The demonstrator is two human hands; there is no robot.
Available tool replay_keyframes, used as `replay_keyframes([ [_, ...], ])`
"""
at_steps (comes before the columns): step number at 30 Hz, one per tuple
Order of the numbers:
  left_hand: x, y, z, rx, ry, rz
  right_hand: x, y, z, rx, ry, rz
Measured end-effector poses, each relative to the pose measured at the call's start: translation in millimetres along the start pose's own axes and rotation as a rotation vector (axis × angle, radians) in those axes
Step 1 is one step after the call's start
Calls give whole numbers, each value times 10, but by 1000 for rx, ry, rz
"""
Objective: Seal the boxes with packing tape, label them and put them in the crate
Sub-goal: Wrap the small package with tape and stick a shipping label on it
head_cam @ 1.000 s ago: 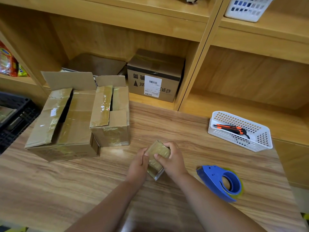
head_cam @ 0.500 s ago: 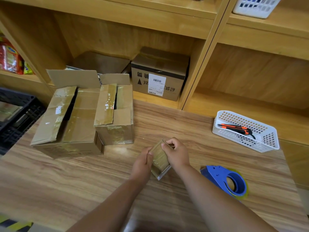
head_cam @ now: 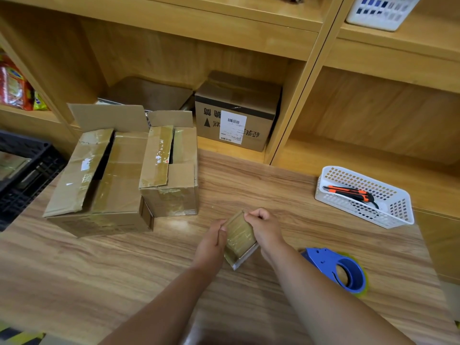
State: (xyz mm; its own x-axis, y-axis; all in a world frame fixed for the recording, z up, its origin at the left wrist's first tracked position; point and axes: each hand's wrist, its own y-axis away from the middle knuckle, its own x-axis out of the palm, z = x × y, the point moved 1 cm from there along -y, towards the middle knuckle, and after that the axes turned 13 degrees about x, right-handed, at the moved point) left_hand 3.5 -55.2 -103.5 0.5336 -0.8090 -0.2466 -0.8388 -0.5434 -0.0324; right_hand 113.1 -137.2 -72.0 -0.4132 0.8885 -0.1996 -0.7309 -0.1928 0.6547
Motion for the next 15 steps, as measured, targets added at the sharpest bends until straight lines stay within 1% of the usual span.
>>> replay_keyframes([
  [4,-36,-29,-7,6,-35,37,36,-2,0,-20,45,-72],
  [6,-97,-65,5,-10,-43,62,21,42,-30,1,0,-51],
  [9,-190,-141,-2,-41,-26,96,-71,161,-69,1,-57,33],
  [12,-231,-172,-45,-67,-22,46,-140,274,-103,-8,-125,119],
  [15,-202,-142,-99,-91,-70,-46,-159,346,-159,-44,-146,119],
])
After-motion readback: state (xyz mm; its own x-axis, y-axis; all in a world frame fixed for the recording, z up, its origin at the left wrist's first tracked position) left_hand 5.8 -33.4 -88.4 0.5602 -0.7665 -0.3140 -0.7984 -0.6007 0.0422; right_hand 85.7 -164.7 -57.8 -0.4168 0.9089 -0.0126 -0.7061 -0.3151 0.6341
